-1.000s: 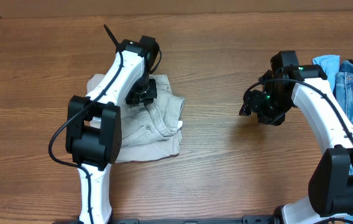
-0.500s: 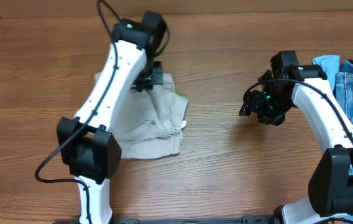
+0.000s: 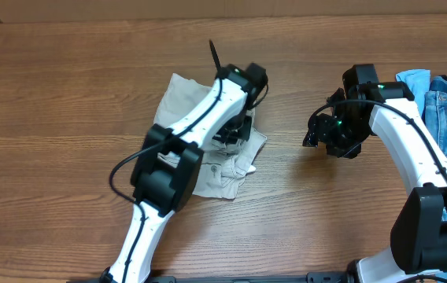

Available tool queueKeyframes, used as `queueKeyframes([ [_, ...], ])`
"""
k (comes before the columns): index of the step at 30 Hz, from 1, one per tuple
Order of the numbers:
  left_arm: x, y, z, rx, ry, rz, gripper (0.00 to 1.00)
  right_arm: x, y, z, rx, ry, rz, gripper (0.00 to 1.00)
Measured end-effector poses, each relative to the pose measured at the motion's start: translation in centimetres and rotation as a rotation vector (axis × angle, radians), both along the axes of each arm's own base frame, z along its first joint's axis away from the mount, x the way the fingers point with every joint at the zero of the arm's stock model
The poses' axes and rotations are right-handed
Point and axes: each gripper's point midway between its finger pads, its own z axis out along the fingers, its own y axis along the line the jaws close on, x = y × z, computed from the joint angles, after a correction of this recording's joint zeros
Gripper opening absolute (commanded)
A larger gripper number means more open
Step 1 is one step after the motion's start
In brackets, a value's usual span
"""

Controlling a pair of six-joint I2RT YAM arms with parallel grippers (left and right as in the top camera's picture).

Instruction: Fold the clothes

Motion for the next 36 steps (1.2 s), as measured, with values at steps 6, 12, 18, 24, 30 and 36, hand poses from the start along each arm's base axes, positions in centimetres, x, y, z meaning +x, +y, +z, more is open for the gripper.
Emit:
queueKeyframes([
  [6,-1.0,0.0,2.1,0.003,0.048,-0.011,1.00,0.7,0.6,0.2,0.037,-0.031,0.001,0.67],
  [12,2.0,2.5,11.7,-0.078,-0.131,0.038,1.00,4.1,5.2,2.9,0.317,-0.197,0.051,0.57],
  [18,5.1,12.0,18.6,-0.127,-0.287,0.202,0.95,4.2,12.2,4.3,0.398,-0.285,0.215,0.69],
  [24,4.8,16.6,9.1,-0.103,-0.055,0.252,0.41,3.1,20.9,2.6,0.379,-0.346,0.366,0.27],
  [30,2.5,16.6,1.3,-0.123,0.133,0.234,0.38,3.6,26.2,-2.6,0.373,-0.369,0.424,0.09],
  [36,1.8,16.4,-0.6,-0.132,0.160,0.221,0.37,1.2,21.6,-8.7,0.148,-0.081,0.253,0.04],
])
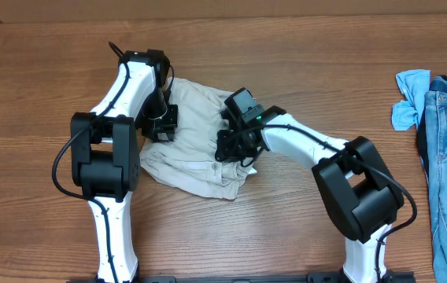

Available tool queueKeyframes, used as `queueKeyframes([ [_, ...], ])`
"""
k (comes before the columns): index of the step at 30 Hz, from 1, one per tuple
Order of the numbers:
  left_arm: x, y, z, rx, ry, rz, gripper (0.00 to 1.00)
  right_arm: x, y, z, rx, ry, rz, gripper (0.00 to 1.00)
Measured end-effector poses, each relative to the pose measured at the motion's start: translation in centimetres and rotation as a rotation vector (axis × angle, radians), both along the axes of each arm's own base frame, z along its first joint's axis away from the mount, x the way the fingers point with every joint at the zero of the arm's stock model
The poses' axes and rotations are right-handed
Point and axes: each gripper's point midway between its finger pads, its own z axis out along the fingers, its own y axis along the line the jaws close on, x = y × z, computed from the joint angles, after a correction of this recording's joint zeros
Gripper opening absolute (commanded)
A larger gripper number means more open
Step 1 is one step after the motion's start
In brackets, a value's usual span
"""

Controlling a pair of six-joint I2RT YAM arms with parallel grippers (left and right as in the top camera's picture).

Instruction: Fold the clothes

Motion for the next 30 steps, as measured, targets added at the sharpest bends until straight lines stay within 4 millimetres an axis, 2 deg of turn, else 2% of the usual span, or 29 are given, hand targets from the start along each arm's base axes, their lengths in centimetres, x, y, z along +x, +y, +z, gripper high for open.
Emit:
queueKeyframes([
  [2,-0.2,-0.1,-0.1,-0.007,0.006,-0.001,0.36,-0.4,-2.4,-0.1,-0.095,0.070,-0.095,0.04],
  [5,-0.6,-0.7,-0.1,-0.024,0.020,-0.004,0.34,-0.4,-4.3,-0.1,-0.117,0.137,-0.178,0.05],
  [8,-0.7,-0.9,-0.1,-0.031,0.024,-0.006,0.36,-0.2,-5.5,0.5,-0.099,0.166,-0.210,0.08],
  [10,-0.8,-0.9,-0.1,-0.030,0.030,-0.005,0.36,0.8,-5.7,1.9,-0.031,0.096,-0.172,0.10],
  [12,-1.0,-0.6,0.0,-0.021,0.038,-0.004,0.37,3.2,-4.6,4.8,0.094,-0.051,-0.116,0.10],
  [14,-1.2,-0.2,0.0,-0.010,0.045,-0.002,0.38,5.5,-2.9,9.1,0.219,-0.218,-0.069,0.09],
  [16,-1.3,0.0,-0.1,-0.003,0.049,-0.001,0.40,7.5,-1.0,14.8,0.357,-0.407,-0.037,0.08],
  [18,-1.3,0.1,-0.1,0.002,0.049,0.001,0.40,8.7,0.1,17.7,0.439,-0.491,-0.042,0.07],
  [19,-1.3,0.1,-0.1,0.003,0.049,0.003,0.40,9.0,0.3,17.7,0.452,-0.492,-0.049,0.07],
  [21,-1.3,0.1,-0.1,0.006,0.049,0.006,0.41,9.5,0.8,16.4,0.460,-0.464,-0.064,0.05],
  [23,-1.3,0.1,-0.1,0.008,0.049,0.012,0.41,9.9,1.4,13.3,0.454,-0.404,-0.072,0.05],
  [24,-1.3,0.1,-0.1,0.011,0.050,0.020,0.41,9.9,2.1,10.9,0.453,-0.364,-0.066,0.05],
  [26,-1.3,0.2,-0.1,0.013,0.050,0.028,0.40,9.6,3.3,8.2,0.460,-0.325,-0.046,0.05],
  [27,-1.3,0.2,-0.1,0.013,0.051,0.029,0.40,9.6,3.7,7.6,0.467,-0.323,-0.037,0.06],
  [30,-1.4,0.2,-0.1,0.014,0.054,0.031,0.39,9.4,5.1,4.3,0.444,-0.317,-0.021,0.07],
])
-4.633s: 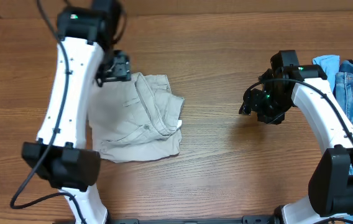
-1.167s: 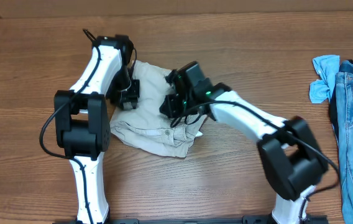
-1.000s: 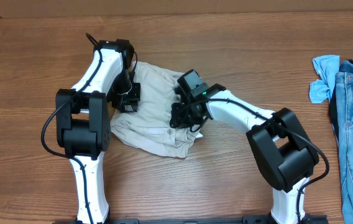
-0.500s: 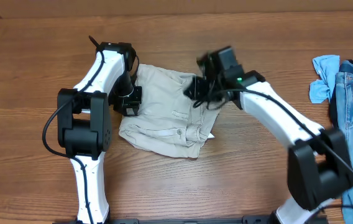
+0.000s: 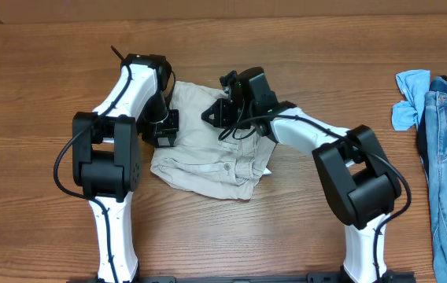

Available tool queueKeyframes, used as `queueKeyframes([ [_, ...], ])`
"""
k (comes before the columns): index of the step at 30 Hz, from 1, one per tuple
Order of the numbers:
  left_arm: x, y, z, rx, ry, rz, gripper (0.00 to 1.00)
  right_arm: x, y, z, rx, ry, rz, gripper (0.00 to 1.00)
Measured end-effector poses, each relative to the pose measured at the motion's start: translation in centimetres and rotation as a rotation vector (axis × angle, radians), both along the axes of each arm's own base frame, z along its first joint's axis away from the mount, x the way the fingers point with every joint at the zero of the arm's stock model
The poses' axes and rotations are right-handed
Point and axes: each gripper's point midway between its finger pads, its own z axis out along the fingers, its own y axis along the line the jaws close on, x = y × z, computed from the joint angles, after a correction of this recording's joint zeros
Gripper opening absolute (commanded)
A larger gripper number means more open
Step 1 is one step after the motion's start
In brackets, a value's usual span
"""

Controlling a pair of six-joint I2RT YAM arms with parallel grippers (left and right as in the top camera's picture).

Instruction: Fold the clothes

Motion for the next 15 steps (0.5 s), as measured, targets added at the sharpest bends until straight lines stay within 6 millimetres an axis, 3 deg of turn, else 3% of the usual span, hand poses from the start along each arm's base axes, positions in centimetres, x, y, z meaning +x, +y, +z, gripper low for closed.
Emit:
queueKeyframes([
  [2,0.0,0.0,0.0,0.000,0.001,0.000,0.36,0.8,-1.2,-1.2,-0.064,0.003,-0.064,0.07],
  [5,-0.1,0.0,0.0,0.001,0.003,0.000,0.32,3.0,-5.2,-2.4,-0.143,0.024,-0.201,0.13],
  [6,-0.1,0.0,0.0,0.002,0.004,0.000,0.31,4.0,-7.2,-2.5,-0.137,0.048,-0.250,0.16],
  [10,-0.1,0.2,0.0,0.008,0.003,-0.002,0.32,5.9,-11.7,-1.7,-0.048,0.100,-0.303,0.17],
  [12,-0.1,0.2,0.0,0.013,0.003,-0.004,0.40,6.1,-13.2,-1.5,-0.008,0.140,-0.313,0.18],
  [15,-0.9,0.7,0.4,0.033,0.040,-0.012,0.49,4.3,-14.2,-1.9,0.023,0.258,-0.290,0.18],
])
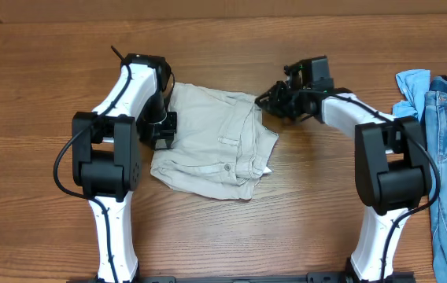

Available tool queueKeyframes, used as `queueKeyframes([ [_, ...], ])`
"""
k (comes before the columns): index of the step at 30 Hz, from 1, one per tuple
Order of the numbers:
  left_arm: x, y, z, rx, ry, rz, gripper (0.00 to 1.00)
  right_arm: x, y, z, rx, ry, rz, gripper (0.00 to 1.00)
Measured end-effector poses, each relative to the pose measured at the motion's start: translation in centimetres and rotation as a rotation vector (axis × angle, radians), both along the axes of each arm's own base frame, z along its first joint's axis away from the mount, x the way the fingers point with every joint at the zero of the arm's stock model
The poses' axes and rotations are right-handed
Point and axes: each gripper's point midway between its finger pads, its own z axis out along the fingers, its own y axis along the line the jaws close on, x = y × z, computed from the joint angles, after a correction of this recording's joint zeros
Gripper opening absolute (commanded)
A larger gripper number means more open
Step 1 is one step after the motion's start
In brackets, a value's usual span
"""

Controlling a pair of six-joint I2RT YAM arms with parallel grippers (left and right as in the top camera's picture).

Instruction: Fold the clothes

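Observation:
Beige shorts (212, 145) lie spread on the wooden table (50, 79), waistband and button toward the front. My left gripper (160, 130) sits at the shorts' left edge, apparently shut on the fabric, though its fingers are hidden under the wrist. My right gripper (269, 100) is at the shorts' upper right corner, touching or just beside it. Whether its jaws hold cloth cannot be made out.
A pile of blue clothes lies at the right edge: a light blue piece (411, 98) and blue jeans. The right arm's base stands at the front right, the left arm's base at the front left.
My right gripper has moved from above the shorts' top middle to their upper right corner. The shorts now lie wider and flatter toward the right. The left gripper has not moved.
First the shorts lay crumpled at the centre under my left gripper, with the right gripper away near the blue pile. Then the left gripper was at the shorts' left edge and the right on their middle. The right has since gone to the right corner, and the shorts are spread.

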Motion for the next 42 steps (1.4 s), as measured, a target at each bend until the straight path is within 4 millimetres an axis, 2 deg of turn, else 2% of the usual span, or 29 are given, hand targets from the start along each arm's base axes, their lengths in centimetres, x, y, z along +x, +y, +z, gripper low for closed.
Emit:
queueKeyframes([
  [1,-0.6,0.4,0.5,0.012,0.031,-0.001,0.54,-1.1,0.0,0.1,0.014,0.040,0.021,0.20],
  [3,-0.2,1.0,1.3,0.013,0.026,-0.001,0.70,-2.4,0.1,1.0,0.018,0.063,0.056,0.24],
  [4,0.4,1.3,2.0,0.011,0.006,0.004,0.79,-3.2,0.0,1.9,0.016,0.069,0.079,0.26],
  [5,0.9,1.5,2.4,0.009,-0.015,0.002,0.94,-3.9,0.0,3.2,0.014,0.056,0.098,0.29],
  [6,1.7,1.9,3.3,0.005,-0.058,0.008,1.00,-4.5,0.0,5.1,0.014,0.029,0.120,0.33],
  [8,3.1,2.6,5.9,-0.009,-0.160,0.020,1.00,-5.5,-0.1,8.8,0.012,-0.042,0.155,0.37],
  [10,4.1,2.8,7.7,-0.037,-0.236,0.025,1.00,-6.8,-0.3,11.6,0.007,-0.083,0.178,0.39],
  [12,4.9,2.2,9.1,-0.105,-0.297,0.014,1.00,-8.1,-0.5,13.4,-0.006,-0.108,0.194,0.41],
  [15,5.5,1.1,8.3,-0.194,-0.323,-0.018,1.00,-9.6,-1.0,14.4,-0.037,-0.108,0.210,0.43],
  [19,4.8,-0.6,5.1,-0.300,-0.298,-0.046,1.00,-11.5,-1.7,14.1,-0.082,-0.078,0.251,0.43],
  [21,3.8,-1.2,3.4,-0.340,-0.271,-0.047,1.00,-12.4,-2.1,13.7,-0.110,-0.054,0.273,0.43],
  [25,2.3,-1.6,0.8,-0.368,-0.240,-0.041,1.00,-13.1,-2.4,13.3,-0.132,-0.033,0.288,0.43],
  [30,2.4,-3.2,0.9,-0.475,-0.316,-0.032,0.99,-13.2,-2.6,13.1,-0.146,-0.038,0.295,0.43],
  [32,2.4,-4.1,1.0,-0.523,-0.334,-0.035,0.89,-13.2,-2.6,13.1,-0.147,-0.040,0.297,0.43],
  [33,2.4,-4.6,1.1,-0.542,-0.340,-0.040,0.78,-13.2,-2.6,13.1,-0.148,-0.040,0.297,0.43],
  [36,1.8,-6.0,0.8,-0.580,-0.331,-0.064,0.15,-13.2,-2.6,13.1,-0.150,-0.040,0.297,0.43],
  [37,1.5,-6.3,0.4,-0.582,-0.317,-0.072,0.04,-13.1,-2.6,13.1,-0.150,-0.041,0.297,0.43],
  [39,0.5,-7.2,-0.4,-0.604,-0.272,-0.072,0.04,-13.2,-2.6,13.1,-0.150,-0.042,0.299,0.43],
  [42,-0.2,-7.5,-0.3,-0.625,-0.237,-0.049,0.04,-13.2,-2.6,13.1,-0.150,-0.042,0.299,0.43],
])
